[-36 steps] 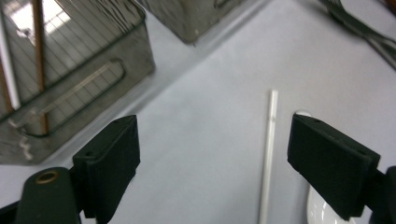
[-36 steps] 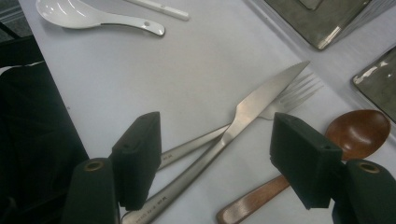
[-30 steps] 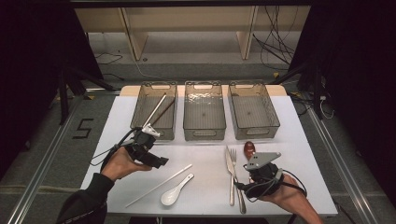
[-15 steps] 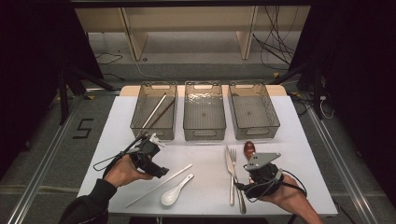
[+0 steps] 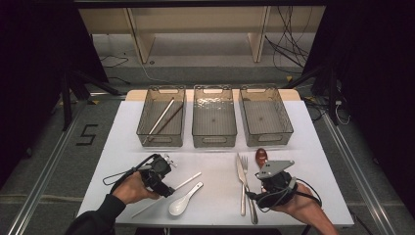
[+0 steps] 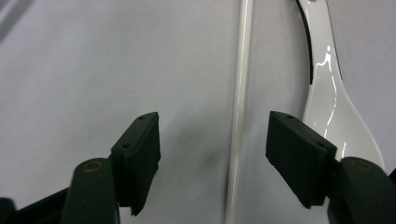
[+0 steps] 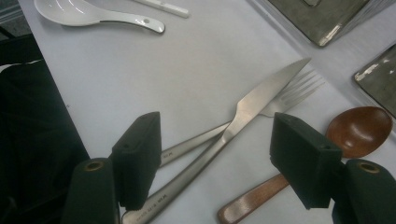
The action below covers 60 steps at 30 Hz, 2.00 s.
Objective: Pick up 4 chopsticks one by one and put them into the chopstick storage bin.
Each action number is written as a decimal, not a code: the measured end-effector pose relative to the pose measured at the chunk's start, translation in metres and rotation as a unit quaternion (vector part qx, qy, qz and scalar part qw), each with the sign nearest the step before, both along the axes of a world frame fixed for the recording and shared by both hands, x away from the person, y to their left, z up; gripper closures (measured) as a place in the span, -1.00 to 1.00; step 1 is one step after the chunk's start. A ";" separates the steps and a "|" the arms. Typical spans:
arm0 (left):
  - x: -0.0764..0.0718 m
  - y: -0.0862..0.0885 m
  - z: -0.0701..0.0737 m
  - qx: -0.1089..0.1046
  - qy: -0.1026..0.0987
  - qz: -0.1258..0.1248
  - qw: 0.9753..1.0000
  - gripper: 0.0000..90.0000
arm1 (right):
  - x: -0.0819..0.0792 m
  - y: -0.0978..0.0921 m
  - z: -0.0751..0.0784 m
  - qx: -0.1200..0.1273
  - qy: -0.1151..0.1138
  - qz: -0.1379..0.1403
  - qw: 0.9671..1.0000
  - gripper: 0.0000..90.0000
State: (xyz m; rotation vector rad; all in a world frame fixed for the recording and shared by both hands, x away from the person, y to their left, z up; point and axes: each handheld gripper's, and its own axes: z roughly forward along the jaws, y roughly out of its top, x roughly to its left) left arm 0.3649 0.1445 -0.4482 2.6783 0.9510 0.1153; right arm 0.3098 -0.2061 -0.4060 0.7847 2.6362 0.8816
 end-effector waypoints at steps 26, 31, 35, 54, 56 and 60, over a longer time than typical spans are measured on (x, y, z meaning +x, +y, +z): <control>-0.003 -0.008 -0.013 0.026 0.021 -0.020 0.999 0.66 | 0.000 0.000 0.000 -0.002 0.000 0.001 1.000 -0.22; -0.005 -0.009 -0.013 0.028 0.019 -0.027 0.999 0.72 | 0.000 0.000 0.000 -0.002 0.000 0.001 1.000 -0.22; -0.004 -0.009 -0.014 0.025 0.020 -0.028 0.999 0.77 | 0.000 0.000 0.000 -0.003 0.002 0.001 1.000 -0.22; -0.007 -0.008 -0.014 0.023 0.010 -0.045 0.999 0.87 | 0.000 0.000 0.001 -0.003 -0.001 0.001 1.000 -0.22; -0.006 -0.007 -0.014 0.020 0.012 -0.047 0.999 0.87 | 0.000 0.000 0.001 -0.001 -0.002 0.001 1.000 -0.22; -0.004 -0.006 -0.013 0.013 0.007 -0.042 0.999 0.87 | 0.000 0.000 0.001 -0.002 -0.001 -0.001 1.000 -0.22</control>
